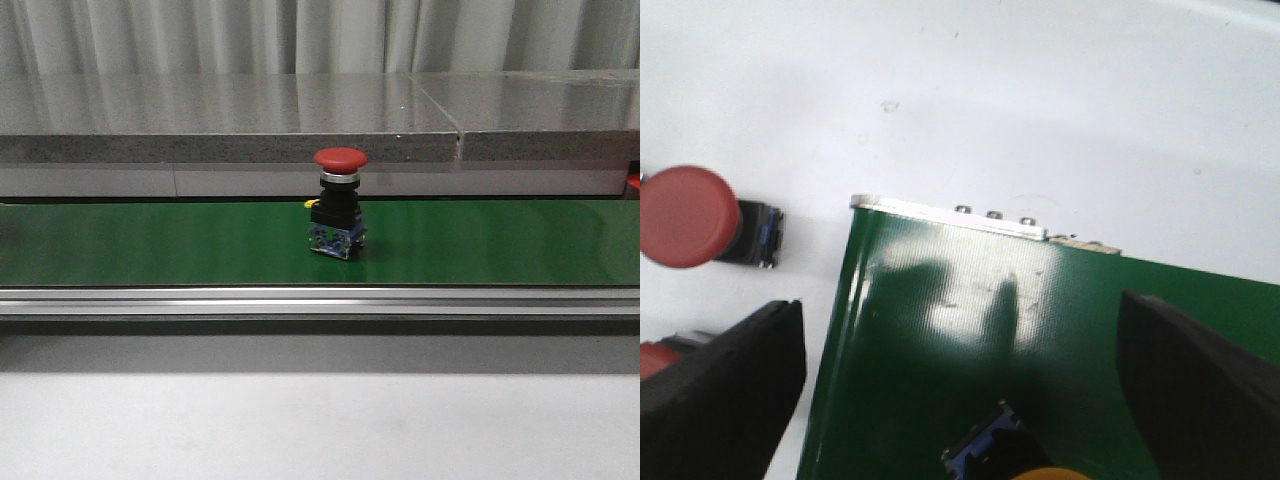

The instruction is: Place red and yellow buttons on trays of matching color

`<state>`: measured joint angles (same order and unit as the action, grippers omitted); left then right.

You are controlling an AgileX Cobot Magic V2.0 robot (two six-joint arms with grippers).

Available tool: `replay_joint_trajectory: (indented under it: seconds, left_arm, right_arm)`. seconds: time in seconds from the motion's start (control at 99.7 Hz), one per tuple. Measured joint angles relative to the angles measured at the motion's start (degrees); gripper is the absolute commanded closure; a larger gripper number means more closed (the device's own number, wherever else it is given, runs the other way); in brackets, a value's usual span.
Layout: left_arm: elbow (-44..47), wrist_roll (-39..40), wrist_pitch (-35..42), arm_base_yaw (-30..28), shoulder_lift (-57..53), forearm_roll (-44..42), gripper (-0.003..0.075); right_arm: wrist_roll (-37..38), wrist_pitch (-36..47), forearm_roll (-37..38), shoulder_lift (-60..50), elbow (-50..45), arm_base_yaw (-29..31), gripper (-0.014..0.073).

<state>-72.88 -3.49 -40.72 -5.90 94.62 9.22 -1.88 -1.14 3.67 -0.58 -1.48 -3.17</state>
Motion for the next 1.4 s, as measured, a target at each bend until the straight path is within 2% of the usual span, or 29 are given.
replay_joint_trajectory:
  seconds: [0.271,0.411,0.592,0.872,1.133,1.183,1.253,1.323,1.404]
  left_arm:
    - [-0.1,-1.6,2.0,7.7,-7.7,0.4,0.0101]
    - [2.5,-1.8,5.6,10.2,-14.2,0.5,0.0101]
    - [9.9,-1.8,9.4,10.4,-24.3,0.5,0.0101]
    - [26.8,-1.8,16.8,10.4,-43.1,0.5,0.0102]
    - [39.6,-0.9,17.7,6.1,-59.6,0.5,0.0108]
    - [41.7,-0.9,17.7,5.5,-62.3,0.5,0.0139]
    - [43.8,-0.9,17.7,5.3,-65.9,0.5,0.0223]
    - [45.0,-0.9,17.5,5.2,-68.9,0.5,0.0352]
    - [45.3,-0.9,15.9,5.2,-71.4,0.5,0.0536]
  right_arm:
    - [0.0,0.0,0.0,0.0,0.0,0.0,0.0662]
    - [0.0,0.0,0.0,0.0,0.0,0.0,0.0662]
    - [0.0,0.0,0.0,0.0,0.0,0.0,0.0662]
    - [0.0,0.0,0.0,0.0,0.0,0.0,0.0662]
    - [0.0,0.0,0.0,0.0,0.0,0.0,0.0662]
    - [0.0,0.0,0.0,0.0,0.0,0.0,0.0662]
    - [0.0,0.0,0.0,0.0,0.0,0.0,0.0662]
    - [0.0,0.0,0.0,0.0,0.0,0.0,0.0662]
    - [0.1,1.1,0.0,0.0,0.0,0.0,0.0662]
